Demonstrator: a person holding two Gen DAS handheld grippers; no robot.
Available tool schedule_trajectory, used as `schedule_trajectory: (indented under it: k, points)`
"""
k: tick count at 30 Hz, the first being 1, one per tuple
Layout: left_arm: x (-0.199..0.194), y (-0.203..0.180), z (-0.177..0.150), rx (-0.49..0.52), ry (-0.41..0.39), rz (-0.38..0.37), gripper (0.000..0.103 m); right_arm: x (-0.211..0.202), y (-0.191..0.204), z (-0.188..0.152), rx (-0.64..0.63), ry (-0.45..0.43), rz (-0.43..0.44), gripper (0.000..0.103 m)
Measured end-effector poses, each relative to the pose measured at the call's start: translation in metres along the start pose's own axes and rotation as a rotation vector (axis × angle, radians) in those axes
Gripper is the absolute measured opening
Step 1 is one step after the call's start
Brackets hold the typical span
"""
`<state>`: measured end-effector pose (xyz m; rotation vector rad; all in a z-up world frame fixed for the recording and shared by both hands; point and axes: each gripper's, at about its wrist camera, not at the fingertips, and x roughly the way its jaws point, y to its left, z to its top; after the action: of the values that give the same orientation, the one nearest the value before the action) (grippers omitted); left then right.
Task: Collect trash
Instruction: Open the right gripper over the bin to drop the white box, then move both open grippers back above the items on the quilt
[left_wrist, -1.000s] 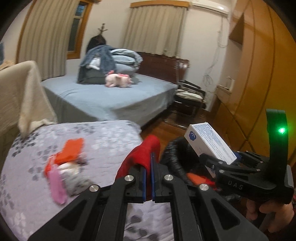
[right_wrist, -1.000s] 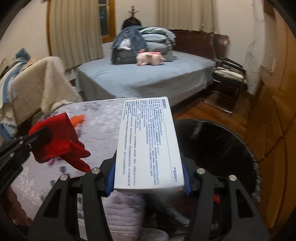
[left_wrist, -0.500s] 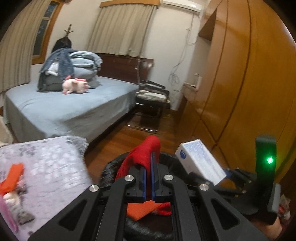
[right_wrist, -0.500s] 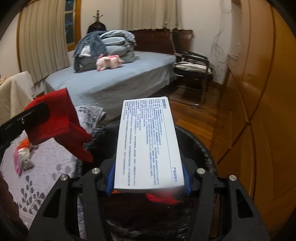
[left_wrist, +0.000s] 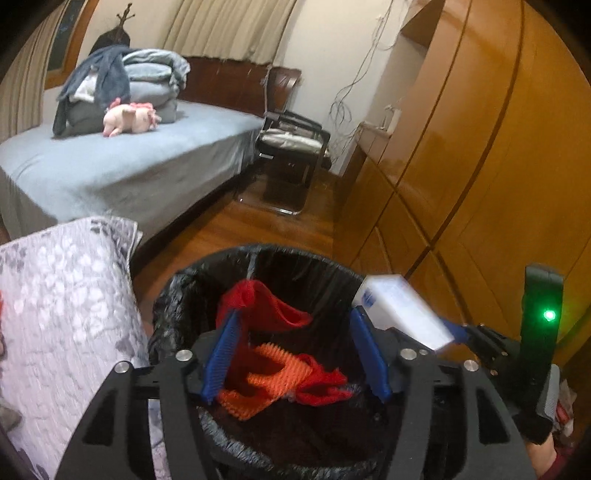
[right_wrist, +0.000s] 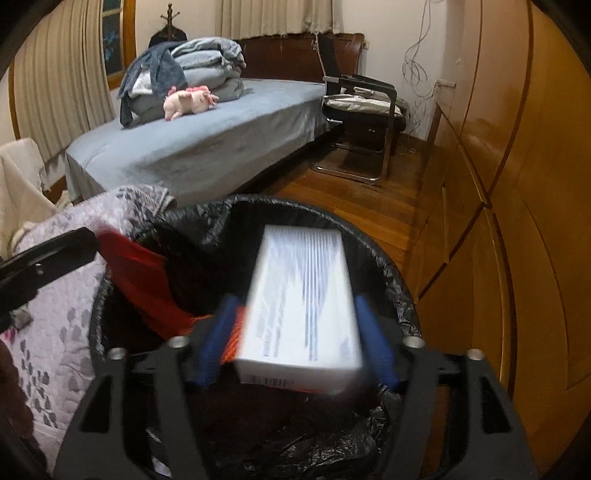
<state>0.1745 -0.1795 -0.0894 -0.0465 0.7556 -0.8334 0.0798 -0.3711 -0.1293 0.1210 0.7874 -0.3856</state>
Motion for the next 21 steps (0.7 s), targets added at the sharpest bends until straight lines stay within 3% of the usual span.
schedule_trajectory:
  k: [5,10,21]
  points:
    - [-0.013,0.017,-0.008,-0.021,0.004,0.019,0.066,-0.005,0.005,-0.004,-0.013,-0.032,-0.039,0.091]
    - [-0.039,0.038,-0.018,-0.02,-0.02,0.082,0.07,-0.014,0.011,0.001,0.0,-0.074,-0.016,0.095]
    - [-0.128,0.094,-0.051,-0.03,-0.156,0.394,0.09,-0.044,0.085,0.013,-0.07,-0.174,0.147,0.098]
